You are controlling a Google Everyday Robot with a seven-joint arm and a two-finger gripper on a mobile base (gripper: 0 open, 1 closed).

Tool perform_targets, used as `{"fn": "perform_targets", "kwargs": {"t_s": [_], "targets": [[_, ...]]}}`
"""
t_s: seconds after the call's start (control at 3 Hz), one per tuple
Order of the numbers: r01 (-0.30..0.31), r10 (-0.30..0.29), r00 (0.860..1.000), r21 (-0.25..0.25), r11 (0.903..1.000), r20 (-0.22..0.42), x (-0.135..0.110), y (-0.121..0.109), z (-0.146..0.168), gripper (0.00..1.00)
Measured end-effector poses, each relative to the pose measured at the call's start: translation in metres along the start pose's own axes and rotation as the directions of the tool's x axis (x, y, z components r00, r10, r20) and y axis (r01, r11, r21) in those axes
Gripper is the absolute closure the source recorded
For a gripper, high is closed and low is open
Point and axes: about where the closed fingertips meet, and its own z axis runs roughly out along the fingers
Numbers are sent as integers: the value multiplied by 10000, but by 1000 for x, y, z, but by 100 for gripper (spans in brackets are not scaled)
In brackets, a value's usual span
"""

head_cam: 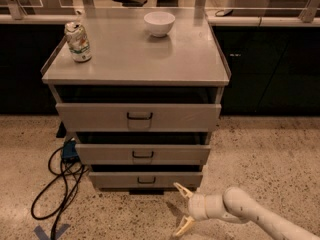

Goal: Open bottom drawer

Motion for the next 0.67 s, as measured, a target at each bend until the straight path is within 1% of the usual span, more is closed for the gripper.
{"fn": "perform_targets", "kwargs": {"t_s": [0.33, 0.67], "targets": [[-982, 985, 9951, -439, 9942, 43, 38, 12, 69, 0], [-1044, 1052, 9944, -553, 9930, 132, 38, 18, 79, 0]]}}
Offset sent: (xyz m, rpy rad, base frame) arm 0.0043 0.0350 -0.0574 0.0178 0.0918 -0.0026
